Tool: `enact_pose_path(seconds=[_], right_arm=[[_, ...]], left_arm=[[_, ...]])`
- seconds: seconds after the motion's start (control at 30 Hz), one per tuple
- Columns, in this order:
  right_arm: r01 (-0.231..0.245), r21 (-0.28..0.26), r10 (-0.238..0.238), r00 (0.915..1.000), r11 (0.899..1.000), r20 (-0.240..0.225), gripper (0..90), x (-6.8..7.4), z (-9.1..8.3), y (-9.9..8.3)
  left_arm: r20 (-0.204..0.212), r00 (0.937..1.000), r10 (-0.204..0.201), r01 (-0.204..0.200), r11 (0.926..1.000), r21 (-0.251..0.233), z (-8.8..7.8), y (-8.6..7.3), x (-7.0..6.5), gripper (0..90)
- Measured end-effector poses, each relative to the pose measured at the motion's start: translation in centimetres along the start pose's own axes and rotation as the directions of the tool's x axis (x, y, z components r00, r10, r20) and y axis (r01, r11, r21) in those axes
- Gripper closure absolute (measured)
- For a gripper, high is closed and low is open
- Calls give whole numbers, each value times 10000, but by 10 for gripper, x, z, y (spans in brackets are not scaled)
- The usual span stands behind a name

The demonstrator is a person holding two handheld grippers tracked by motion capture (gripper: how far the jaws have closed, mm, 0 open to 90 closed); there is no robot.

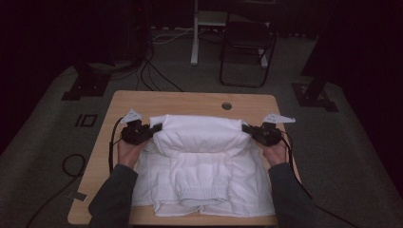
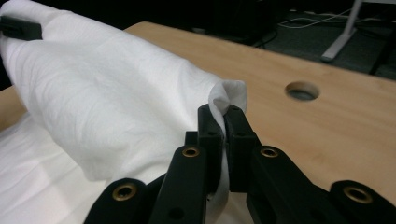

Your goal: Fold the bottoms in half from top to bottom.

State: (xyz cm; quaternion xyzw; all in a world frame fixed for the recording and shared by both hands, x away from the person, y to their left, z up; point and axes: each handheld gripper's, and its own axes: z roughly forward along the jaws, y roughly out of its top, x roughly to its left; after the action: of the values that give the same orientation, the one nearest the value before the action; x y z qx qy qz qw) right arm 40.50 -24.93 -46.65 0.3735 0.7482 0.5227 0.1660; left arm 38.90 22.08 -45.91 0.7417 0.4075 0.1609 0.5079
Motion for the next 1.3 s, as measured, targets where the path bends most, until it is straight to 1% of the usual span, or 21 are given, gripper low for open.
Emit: enact_pose_path(seconds=[0.07,0.17,0.23,0.3,0.33,0.37,0.4,0.43,0.47,0.5,0.6,0.63,0.67,0.73,0.8,0.93,0.97,1.03,1.17,1.2,1.3], right_arm=[[226,305,-222,9997,9993,-105,872,12,-11,-19],[87,605,-70,9996,9981,-291,871,22,-19,-41],[10,887,23,9993,9961,-378,869,29,-23,-57],[-2,1308,58,9991,9914,-419,868,36,-24,-73],[11,1512,49,9992,9885,-397,868,38,-24,-79],[31,1884,54,9990,9821,-450,868,43,-22,-88],[31,1884,54,9990,9821,-450,868,43,-22,-88],[218,2568,-66,9982,9662,-600,867,49,-17,-103],[378,2815,-225,9981,9588,-574,868,52,-14,-107],[439,3119,-277,9980,9491,-562,868,54,-8,-113],[319,3050,-184,9987,9518,-470,867,53,-4,-114],[496,3062,-407,9985,9507,-353,866,52,-1,-112],[506,3026,-425,9985,9518,-334,866,51,1,-112],[506,2971,-443,9986,9535,-279,866,49,3,-111],[410,2832,-401,9992,9582,-91,866,43,9,-109],[364,2710,-388,9992,9619,35,866,37,16,-105],[323,2685,-350,9994,9627,56,866,34,19,-104],[227,2636,-281,9995,9644,167,867,30,24,-101],[253,2704,-384,9983,9624,430,866,22,37,-92],[220,2710,-362,9982,9623,475,867,21,40,-90],[56,2704,-246,9975,9627,668,867,12,51,-82]], left_arm=[[331,9993,186,-194,9995,267,-13,-23,-14,785],[503,9986,187,-221,9974,681,-18,-43,-23,782],[641,9979,83,-159,9926,1203,-19,-61,-28,779],[802,9968,-54,-87,9846,1746,-18,-79,-32,778],[712,9974,74,-229,9753,2199,-15,-89,-36,777],[623,9978,242,-389,9684,2464,-13,-94,-38,776],[623,9978,242,-389,9684,2464,-13,-94,-38,775],[553,9983,200,-352,9562,2905,-5,-107,-40,776],[427,9983,400,-510,9523,3008,0,-113,-42,776],[404,9979,508,-603,9552,2898,3,-115,-43,778],[291,9983,507,-570,9543,2933,6,-113,-43,780],[140,9959,892,-894,9522,2920,9,-112,-45,780],[58,9952,978,-953,9526,2889,11,-111,-45,780],[36,9953,967,-938,9544,2836,12,-111,-44,780],[-112,9957,919,-856,9599,2671,19,-108,-38,781],[-227,9959,877,-788,9622,2607,27,-103,-32,781],[-307,9970,706,-609,9671,2469,32,-100,-26,782],[-378,9973,627,-518,9694,2401,38,-97,-21,782],[-690,9958,595,-416,9709,2360,49,-88,-13,783],[-690,9958,595,-416,9709,2360,49,-88,-13,783],[-1014,9933,560,-306,9712,2361,62,-78,-3,783]])
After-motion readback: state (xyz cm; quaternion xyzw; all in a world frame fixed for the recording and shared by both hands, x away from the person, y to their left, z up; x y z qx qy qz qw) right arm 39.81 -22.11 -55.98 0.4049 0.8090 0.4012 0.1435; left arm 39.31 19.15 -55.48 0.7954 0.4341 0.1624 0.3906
